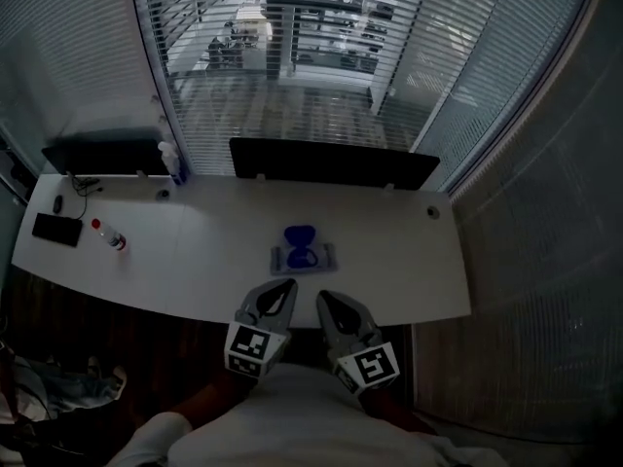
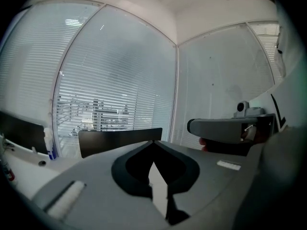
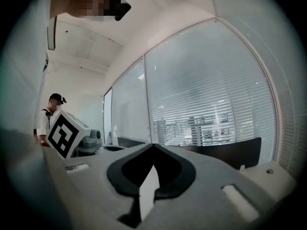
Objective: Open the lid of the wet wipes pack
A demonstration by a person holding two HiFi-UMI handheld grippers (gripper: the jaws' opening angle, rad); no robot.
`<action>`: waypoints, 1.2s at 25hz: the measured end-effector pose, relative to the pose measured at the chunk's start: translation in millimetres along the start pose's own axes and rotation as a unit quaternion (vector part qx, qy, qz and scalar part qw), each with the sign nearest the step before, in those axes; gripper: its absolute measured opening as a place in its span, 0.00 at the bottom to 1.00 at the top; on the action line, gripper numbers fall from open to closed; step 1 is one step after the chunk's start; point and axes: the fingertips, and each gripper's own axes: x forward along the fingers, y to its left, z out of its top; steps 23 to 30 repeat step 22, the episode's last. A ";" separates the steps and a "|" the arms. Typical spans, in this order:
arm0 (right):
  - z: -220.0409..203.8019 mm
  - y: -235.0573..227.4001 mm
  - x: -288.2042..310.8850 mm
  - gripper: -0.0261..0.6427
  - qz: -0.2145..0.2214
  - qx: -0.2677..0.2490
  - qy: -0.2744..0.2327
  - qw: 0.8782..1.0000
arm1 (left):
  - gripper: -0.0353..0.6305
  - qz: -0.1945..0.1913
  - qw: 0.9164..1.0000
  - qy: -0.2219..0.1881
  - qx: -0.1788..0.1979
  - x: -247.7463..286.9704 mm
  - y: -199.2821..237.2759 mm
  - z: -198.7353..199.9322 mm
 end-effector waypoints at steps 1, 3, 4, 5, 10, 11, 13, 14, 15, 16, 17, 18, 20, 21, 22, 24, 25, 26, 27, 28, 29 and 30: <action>0.9 -0.5 0.9 0.04 0.001 0.002 -0.001 1.000 | 0.06 -0.001 1.000 -0.001 0.001 -0.1 -0.5 1.6; 1.7 -1.9 2.5 0.04 0.000 0.005 -0.001 1.000 | 0.06 0.000 1.000 -0.003 0.002 -0.3 -0.5 4.0; 1.5 -2.4 2.7 0.04 -0.001 0.006 -0.002 1.000 | 0.06 0.000 1.000 -0.004 0.001 -0.2 -0.4 4.6; 1.4 -2.6 2.6 0.04 -0.001 0.007 -0.002 1.000 | 0.06 0.000 1.000 -0.005 0.000 -0.3 -0.6 4.9; 3.6 -1.7 1.1 0.04 -0.003 0.011 -0.004 1.000 | 0.06 0.000 1.000 -0.009 -0.003 -4.1 -1.8 4.7; 3.6 -2.2 0.8 0.04 -0.005 0.011 -0.003 1.000 | 0.06 0.000 1.000 -0.009 -0.004 -5.0 -2.0 4.9; 2.9 -2.8 0.7 0.04 -0.006 0.011 -0.001 1.000 | 0.06 0.001 1.000 -0.009 -0.005 -5.9 -1.8 4.7; 1.8 -2.9 0.9 0.04 -0.005 0.012 0.000 1.000 | 0.06 0.001 1.000 -0.009 -0.006 -6.0 -1.6 4.1; 0.5 -3.0 1.1 0.04 -0.005 0.015 0.002 1.000 | 0.06 0.000 1.000 -0.009 -0.006 -5.9 -1.5 3.3; -0.6 -3.3 1.4 0.04 -0.004 0.018 0.003 1.000 | 0.06 0.000 1.000 -0.008 -0.006 -5.7 -1.5 2.3; -1.0 -3.9 1.7 0.04 -0.004 0.019 0.002 1.000 | 0.06 -0.001 1.000 -0.007 -0.005 -5.6 -1.4 1.3; -0.9 -4.5 2.0 0.04 -0.005 0.021 0.001 1.000 | 0.06 -0.001 1.000 -0.005 -0.004 -5.6 -1.2 0.4; -0.1 -5.2 2.6 0.04 -0.008 0.026 0.001 1.000 | 0.06 -0.002 1.000 -0.004 -0.003 -5.8 0.0 -0.3; 0.1 -5.4 3.0 0.04 -0.009 0.027 0.002 1.000 | 0.06 -0.001 1.000 -0.004 -0.003 -6.0 0.9 -0.4; 0.4 -5.5 3.5 0.04 -0.010 0.029 0.003 1.000 | 0.06 -0.001 1.000 -0.003 -0.003 -6.2 1.8 -0.4; 0.4 -5.5 3.5 0.04 -0.010 0.029 0.003 1.000 | 0.06 -0.001 1.000 -0.003 -0.003 -6.2 1.8 -0.4; 0.4 -5.5 3.5 0.04 -0.010 0.029 0.003 1.000 | 0.06 -0.001 1.000 -0.003 -0.003 -6.2 1.8 -0.4; 0.4 -5.5 3.5 0.04 -0.010 0.029 0.003 1.000 | 0.06 -0.001 1.000 -0.003 -0.003 -6.2 1.8 -0.4; 0.4 -5.5 3.5 0.04 -0.010 0.029 0.003 1.000 | 0.06 -0.001 1.000 -0.003 -0.003 -6.2 1.8 -0.4; 0.4 -5.5 3.5 0.04 -0.010 0.029 0.003 1.000 | 0.06 -0.001 1.000 -0.003 -0.003 -6.2 1.8 -0.4; 0.4 -5.5 3.5 0.04 -0.010 0.029 0.003 1.000 | 0.06 -0.001 1.000 -0.003 -0.003 -6.2 1.8 -0.4; 0.4 -5.5 3.5 0.04 -0.010 0.029 0.003 1.000 | 0.06 -0.001 1.000 -0.003 -0.003 -6.2 1.8 -0.4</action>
